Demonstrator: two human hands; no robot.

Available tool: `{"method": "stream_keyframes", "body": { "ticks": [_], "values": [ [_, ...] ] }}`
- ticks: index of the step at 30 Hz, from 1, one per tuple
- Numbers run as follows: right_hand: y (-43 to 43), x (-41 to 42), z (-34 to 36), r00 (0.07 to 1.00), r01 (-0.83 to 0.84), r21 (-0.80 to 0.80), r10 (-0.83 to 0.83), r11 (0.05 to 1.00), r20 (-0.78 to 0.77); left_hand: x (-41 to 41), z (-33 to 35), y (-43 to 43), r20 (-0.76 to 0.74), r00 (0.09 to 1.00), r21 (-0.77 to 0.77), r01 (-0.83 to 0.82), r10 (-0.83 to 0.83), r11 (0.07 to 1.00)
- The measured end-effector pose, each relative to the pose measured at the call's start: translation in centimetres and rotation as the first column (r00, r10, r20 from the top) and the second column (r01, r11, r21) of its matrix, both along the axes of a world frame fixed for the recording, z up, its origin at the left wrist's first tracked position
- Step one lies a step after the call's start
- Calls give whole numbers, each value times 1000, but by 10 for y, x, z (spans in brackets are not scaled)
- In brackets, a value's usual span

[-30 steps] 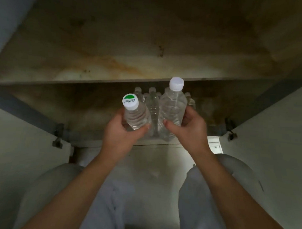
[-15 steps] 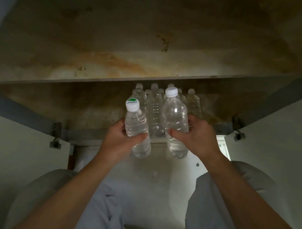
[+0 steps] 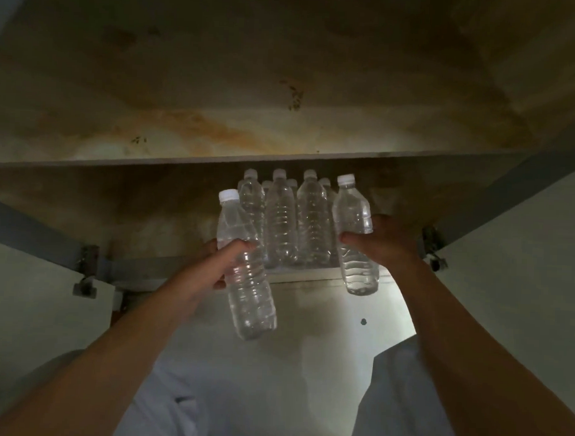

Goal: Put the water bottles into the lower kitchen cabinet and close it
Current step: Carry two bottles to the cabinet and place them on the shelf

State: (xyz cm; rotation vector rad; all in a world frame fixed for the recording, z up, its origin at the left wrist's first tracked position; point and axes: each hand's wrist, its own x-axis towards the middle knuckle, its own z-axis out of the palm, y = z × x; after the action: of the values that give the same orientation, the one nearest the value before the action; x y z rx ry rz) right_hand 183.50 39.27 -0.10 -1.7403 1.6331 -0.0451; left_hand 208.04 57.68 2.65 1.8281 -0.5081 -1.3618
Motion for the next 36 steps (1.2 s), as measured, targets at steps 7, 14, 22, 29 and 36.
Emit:
{"method": "stream_keyframes", "body": {
  "ticks": [7, 14, 22, 29, 36],
  "values": [
    [-20, 12, -12, 966, 169, 35, -173, 985, 193, -1, 11, 2, -437, 898, -40, -67, 43, 997],
    [-27, 24, -40, 910, 306, 90, -319, 948, 265, 7, 14, 19, -364, 931, -88, -34, -1, 996],
    [-23, 25, -53, 940, 231, 142, -259, 962, 224, 25, 4, 21, -164, 973, -85, -175, 159, 981],
    [-11, 10, -59, 982, 65, 76, -77, 995, 172, 49, -21, 11, 37, 943, -18, -330, 330, 944],
    [-4, -1, -69, 971, 56, 63, -69, 996, 230, 74, -78, -18, 271, 898, -11, -358, 347, 934]
  ]
}}
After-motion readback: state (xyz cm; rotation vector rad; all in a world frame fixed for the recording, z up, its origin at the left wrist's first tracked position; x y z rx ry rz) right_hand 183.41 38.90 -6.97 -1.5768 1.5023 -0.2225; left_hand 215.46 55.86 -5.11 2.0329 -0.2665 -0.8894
